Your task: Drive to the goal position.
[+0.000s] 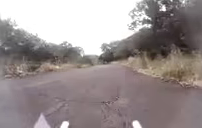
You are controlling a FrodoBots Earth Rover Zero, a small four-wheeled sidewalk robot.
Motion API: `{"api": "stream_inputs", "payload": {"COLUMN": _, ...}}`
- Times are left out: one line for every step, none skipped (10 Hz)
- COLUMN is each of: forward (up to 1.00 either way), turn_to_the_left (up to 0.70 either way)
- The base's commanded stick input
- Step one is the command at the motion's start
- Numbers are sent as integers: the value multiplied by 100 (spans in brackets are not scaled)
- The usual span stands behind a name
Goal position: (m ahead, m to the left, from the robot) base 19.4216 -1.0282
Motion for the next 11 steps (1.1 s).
{"api": "stream_inputs", "payload": {"forward": 100, "turn_to_the_left": 0}}
{"api": "stream_inputs", "payload": {"forward": 100, "turn_to_the_left": 0}}
{"api": "stream_inputs", "payload": {"forward": 100, "turn_to_the_left": 0}}
{"api": "stream_inputs", "payload": {"forward": 100, "turn_to_the_left": 0}}
{"api": "stream_inputs", "payload": {"forward": 100, "turn_to_the_left": 0}}
{"api": "stream_inputs", "payload": {"forward": 100, "turn_to_the_left": 0}}
{"api": "stream_inputs", "payload": {"forward": 100, "turn_to_the_left": 0}}
{"api": "stream_inputs", "payload": {"forward": 100, "turn_to_the_left": 0}}
{"api": "stream_inputs", "payload": {"forward": 100, "turn_to_the_left": 0}}
{"api": "stream_inputs", "payload": {"forward": 100, "turn_to_the_left": 0}}
{"api": "stream_inputs", "payload": {"forward": 100, "turn_to_the_left": 0}}
